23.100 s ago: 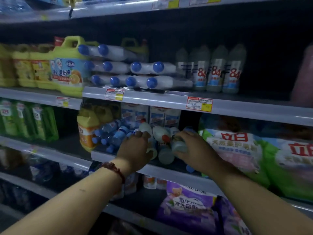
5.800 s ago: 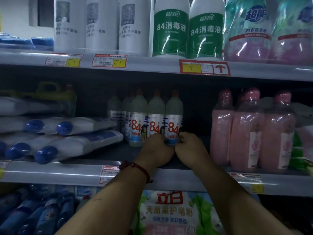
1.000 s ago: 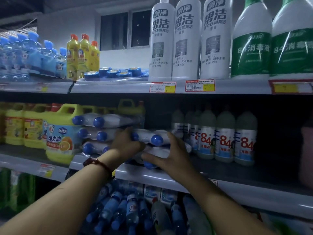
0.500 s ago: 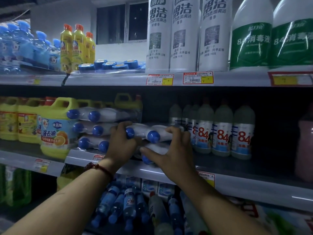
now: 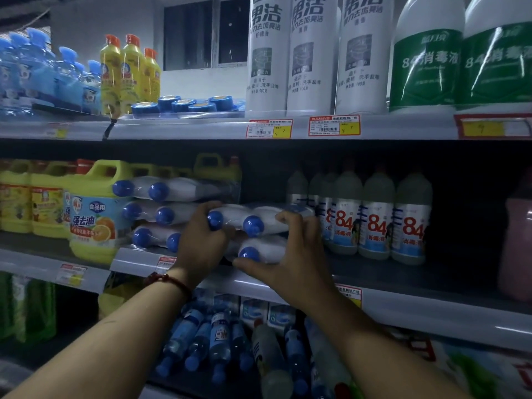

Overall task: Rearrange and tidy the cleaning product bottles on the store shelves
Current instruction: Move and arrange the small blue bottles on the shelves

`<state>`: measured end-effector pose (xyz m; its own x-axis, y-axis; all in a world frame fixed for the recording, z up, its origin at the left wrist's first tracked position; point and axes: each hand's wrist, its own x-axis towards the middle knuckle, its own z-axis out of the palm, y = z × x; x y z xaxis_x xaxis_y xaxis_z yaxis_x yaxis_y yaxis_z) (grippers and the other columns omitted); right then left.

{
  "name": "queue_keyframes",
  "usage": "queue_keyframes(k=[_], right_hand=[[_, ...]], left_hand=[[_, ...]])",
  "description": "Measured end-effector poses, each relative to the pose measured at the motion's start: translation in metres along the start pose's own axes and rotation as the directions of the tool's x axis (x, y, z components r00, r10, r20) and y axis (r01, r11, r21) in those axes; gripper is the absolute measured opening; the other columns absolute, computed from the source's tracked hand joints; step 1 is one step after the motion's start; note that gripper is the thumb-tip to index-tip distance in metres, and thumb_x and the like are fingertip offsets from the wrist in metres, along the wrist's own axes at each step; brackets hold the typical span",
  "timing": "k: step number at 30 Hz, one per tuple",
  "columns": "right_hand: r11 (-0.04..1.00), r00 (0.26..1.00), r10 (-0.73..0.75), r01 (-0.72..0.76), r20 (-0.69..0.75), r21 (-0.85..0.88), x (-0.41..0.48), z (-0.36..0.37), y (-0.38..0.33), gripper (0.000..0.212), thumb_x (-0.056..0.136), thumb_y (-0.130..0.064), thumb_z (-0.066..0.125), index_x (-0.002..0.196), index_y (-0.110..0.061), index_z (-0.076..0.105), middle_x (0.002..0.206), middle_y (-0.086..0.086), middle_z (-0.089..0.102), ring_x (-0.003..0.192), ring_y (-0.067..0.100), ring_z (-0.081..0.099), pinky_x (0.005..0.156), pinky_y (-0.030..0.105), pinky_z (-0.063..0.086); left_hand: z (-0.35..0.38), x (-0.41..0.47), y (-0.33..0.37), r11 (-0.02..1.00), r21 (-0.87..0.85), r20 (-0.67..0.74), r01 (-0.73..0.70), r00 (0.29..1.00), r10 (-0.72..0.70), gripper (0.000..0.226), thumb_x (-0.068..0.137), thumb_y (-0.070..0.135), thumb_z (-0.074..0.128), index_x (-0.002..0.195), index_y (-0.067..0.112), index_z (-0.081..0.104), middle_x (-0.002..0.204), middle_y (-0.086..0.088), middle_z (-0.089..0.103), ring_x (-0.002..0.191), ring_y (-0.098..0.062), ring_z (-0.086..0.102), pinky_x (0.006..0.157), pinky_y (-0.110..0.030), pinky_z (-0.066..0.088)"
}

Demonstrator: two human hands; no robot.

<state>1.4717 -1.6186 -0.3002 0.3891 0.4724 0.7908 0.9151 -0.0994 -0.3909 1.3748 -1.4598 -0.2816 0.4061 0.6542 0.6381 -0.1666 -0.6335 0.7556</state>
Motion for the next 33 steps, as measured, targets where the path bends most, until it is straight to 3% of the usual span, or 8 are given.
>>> queue_keyframes(k=[6,12,16,20,25,27,29,33], right_hand=[[0.995,0.998,0.059,-0.060,0.012,0.084,0.002,-0.004,0.004,0.084,0.059,-0.065,0.072,0.128,-0.038,0.030,0.126,-0.008,0.025,0.115,0.018,0.044,0.090,0.032,0.047],[0.992,0.993,0.099,-0.104,0.068,0.072,0.003,-0.017,0.006,0.075,0.068,-0.051,0.076,0.126,-0.040,0.030,0.126,-0.006,0.026,0.113,0.016,0.043,0.091,0.029,0.041],[0.992,0.985,0.109,-0.117,0.137,0.054,0.000,-0.030,0.001,0.073,0.073,-0.056,0.077,0.129,-0.042,0.031,0.128,-0.005,0.029,0.118,0.015,0.041,0.096,0.028,0.037],[0.990,0.968,0.138,-0.142,0.209,0.002,-0.004,-0.041,-0.007,0.078,0.077,-0.066,0.070,0.139,-0.042,0.029,0.141,-0.002,0.032,0.128,0.020,0.040,0.101,0.032,0.037],[0.965,0.973,0.128,-0.077,0.191,-0.251,-0.019,-0.042,-0.020,0.089,0.084,-0.065,0.061,0.153,-0.033,0.016,0.158,0.004,0.021,0.143,0.030,0.025,0.113,0.041,0.032],[0.937,0.984,0.082,-0.022,0.159,-0.348,-0.031,-0.041,-0.026,0.086,0.087,-0.060,0.060,0.154,-0.029,0.017,0.158,0.004,0.020,0.143,0.031,0.022,0.114,0.042,0.031],[0.903,0.994,-0.058,0.094,0.097,-0.418,-0.045,-0.039,-0.030,0.077,0.089,-0.054,0.061,0.151,-0.021,0.030,0.153,0.009,0.029,0.139,0.032,0.028,0.112,0.045,0.034],[0.793,0.928,-0.363,0.352,0.077,-0.497,-0.075,-0.021,-0.036,0.051,0.089,-0.040,0.062,0.129,-0.009,0.058,0.131,0.014,0.053,0.121,0.034,0.049,0.098,0.046,0.043]], left_hand=[[0.013,-0.008,0.005,0.997,0.034,-0.078,-0.071,0.994,0.074,0.035,0.080,0.014,0.067,0.113,0.024,0.058,0.096,0.011,0.067,0.088,0.000,0.062,0.073,-0.021,0.047],[0.023,-0.012,0.009,0.991,0.121,-0.107,-0.063,0.991,0.076,0.045,0.067,0.039,0.061,0.111,0.027,0.055,0.105,0.003,0.063,0.095,-0.015,0.061,0.084,-0.038,0.053],[0.009,-0.012,0.016,0.979,0.200,0.033,-0.029,0.999,0.023,0.056,0.068,0.044,0.062,0.120,0.027,0.052,0.115,-0.002,0.061,0.103,-0.020,0.061,0.092,-0.042,0.053],[-0.015,-0.019,0.026,0.963,0.269,0.164,0.008,0.985,-0.054,0.068,0.083,0.031,0.068,0.144,0.028,0.039,0.130,-0.002,0.058,0.115,-0.023,0.058,0.100,-0.039,0.050],[-0.037,-0.043,0.021,0.951,0.281,0.274,-0.131,0.960,0.051,0.069,0.088,0.035,0.066,0.147,0.038,0.029,0.126,0.000,0.062,0.104,-0.017,0.066,0.090,-0.040,0.057],[-0.044,-0.055,0.019,0.912,0.344,0.287,-0.222,0.950,0.123,0.061,0.088,0.030,0.066,0.141,0.031,0.036,0.113,-0.004,0.067,0.094,-0.020,0.068,0.084,-0.043,0.059],[-0.052,-0.067,0.013,0.858,0.397,0.275,-0.325,0.934,0.227,0.052,0.085,0.027,0.068,0.132,0.021,0.047,0.113,-0.004,0.066,0.101,-0.021,0.065,0.088,-0.044,0.056],[-0.070,-0.089,-0.016,0.780,0.478,0.202,-0.404,0.915,0.350,0.035,0.085,0.024,0.068,0.117,0.014,0.058,0.112,-0.006,0.061,0.103,-0.022,0.058,0.088,-0.035,0.049]])
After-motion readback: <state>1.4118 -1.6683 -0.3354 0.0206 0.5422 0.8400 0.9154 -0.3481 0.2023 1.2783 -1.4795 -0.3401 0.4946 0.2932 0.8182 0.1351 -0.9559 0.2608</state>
